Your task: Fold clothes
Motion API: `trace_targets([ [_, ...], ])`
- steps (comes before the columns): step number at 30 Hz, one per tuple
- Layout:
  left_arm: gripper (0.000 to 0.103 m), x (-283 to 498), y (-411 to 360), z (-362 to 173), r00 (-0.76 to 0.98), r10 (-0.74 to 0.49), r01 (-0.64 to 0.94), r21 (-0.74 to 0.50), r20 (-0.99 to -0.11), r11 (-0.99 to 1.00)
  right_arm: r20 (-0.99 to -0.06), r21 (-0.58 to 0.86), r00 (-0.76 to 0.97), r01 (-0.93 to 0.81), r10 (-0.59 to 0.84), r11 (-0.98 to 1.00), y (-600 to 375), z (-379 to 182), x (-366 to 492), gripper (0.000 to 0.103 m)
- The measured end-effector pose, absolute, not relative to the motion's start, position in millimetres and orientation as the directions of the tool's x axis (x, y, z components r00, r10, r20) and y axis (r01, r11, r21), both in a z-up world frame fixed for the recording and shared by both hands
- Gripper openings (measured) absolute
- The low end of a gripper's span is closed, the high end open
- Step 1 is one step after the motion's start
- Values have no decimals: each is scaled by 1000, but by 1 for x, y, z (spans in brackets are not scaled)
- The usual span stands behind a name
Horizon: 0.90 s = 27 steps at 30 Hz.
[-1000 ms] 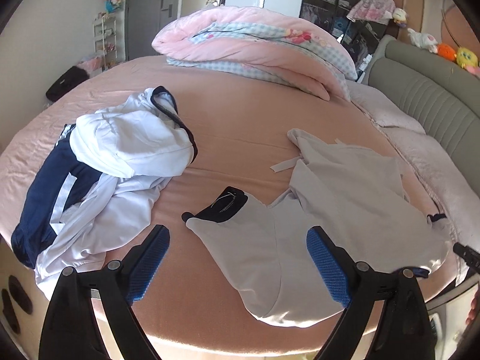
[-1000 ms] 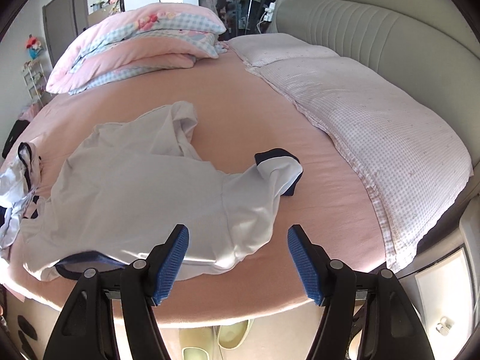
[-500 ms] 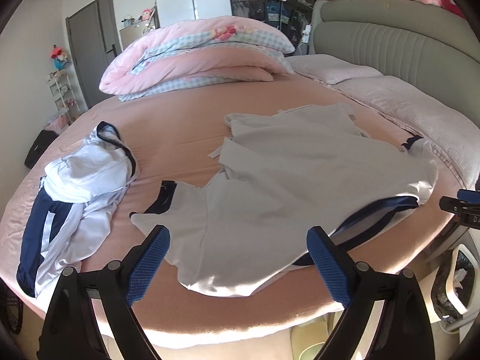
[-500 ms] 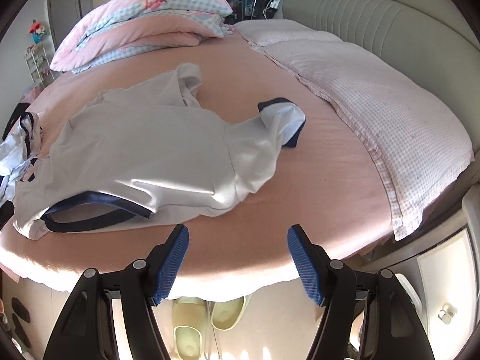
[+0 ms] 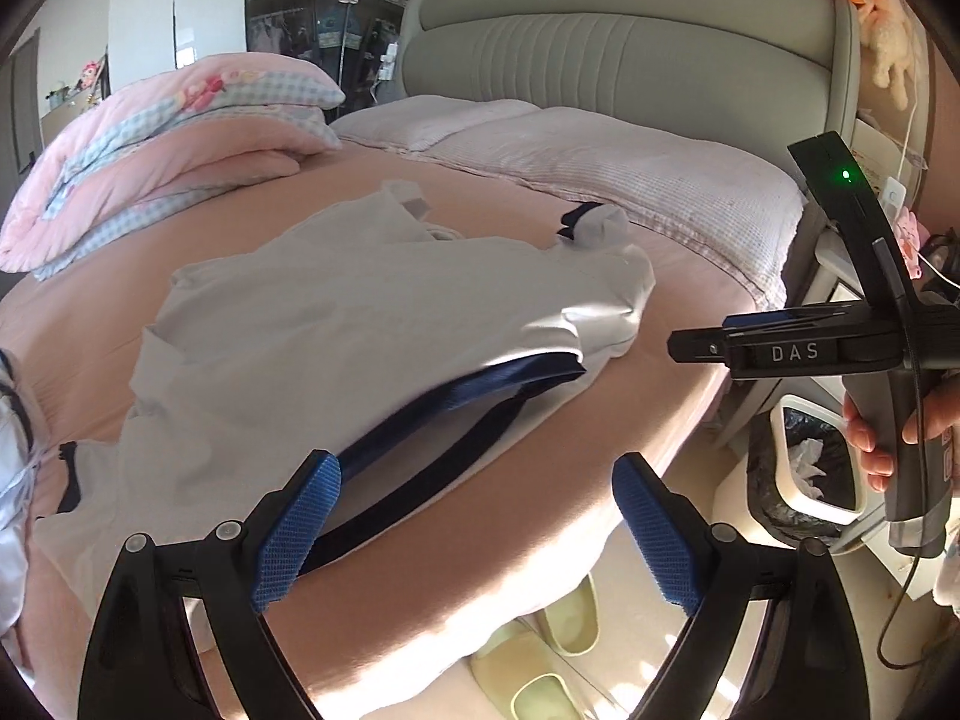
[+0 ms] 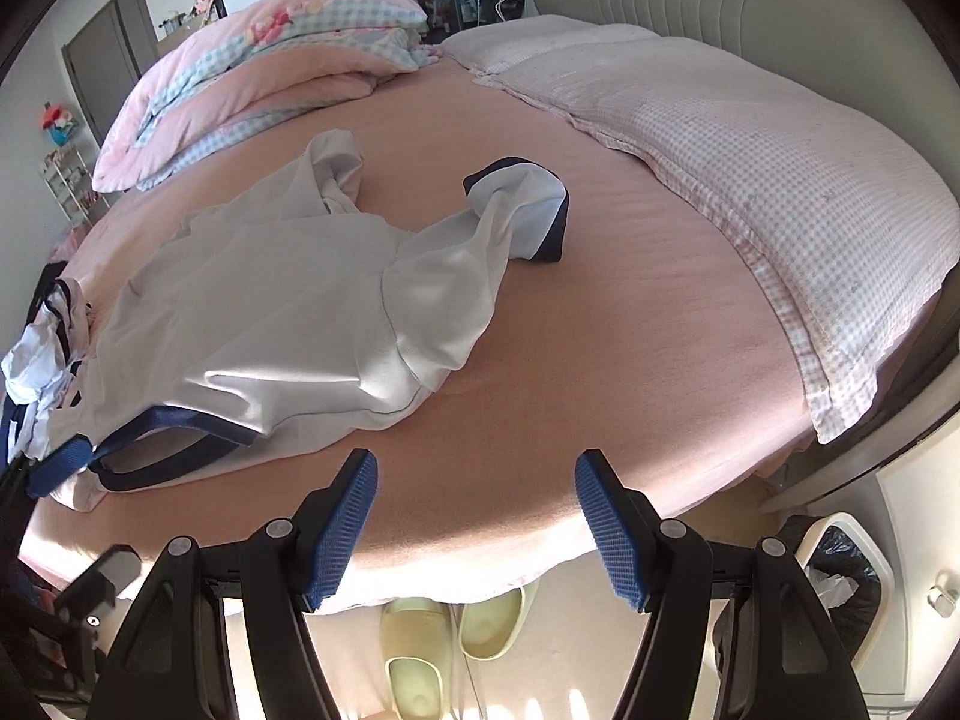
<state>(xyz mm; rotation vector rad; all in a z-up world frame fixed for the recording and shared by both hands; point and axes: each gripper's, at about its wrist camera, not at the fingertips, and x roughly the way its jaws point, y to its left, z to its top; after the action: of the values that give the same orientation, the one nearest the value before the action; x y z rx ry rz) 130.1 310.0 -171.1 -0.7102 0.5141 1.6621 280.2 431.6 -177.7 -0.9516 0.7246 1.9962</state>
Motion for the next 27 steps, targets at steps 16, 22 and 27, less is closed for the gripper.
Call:
trace_targets([
  [16,45,119,363,-195,67,725,-949,-268,-686,-166,-622,748,-740,-658,255,-84,495,-219,316,68],
  [22,45,121,377,-197,71,734,-955,-258,-675,-144,-568,804,-776,-595,274,-19,507,-226,315,68],
  [27,32,126,384,-202,97,731,-954,-272,-675,-124,-541,829,-786,-558,298,34,509,-235,315,68],
])
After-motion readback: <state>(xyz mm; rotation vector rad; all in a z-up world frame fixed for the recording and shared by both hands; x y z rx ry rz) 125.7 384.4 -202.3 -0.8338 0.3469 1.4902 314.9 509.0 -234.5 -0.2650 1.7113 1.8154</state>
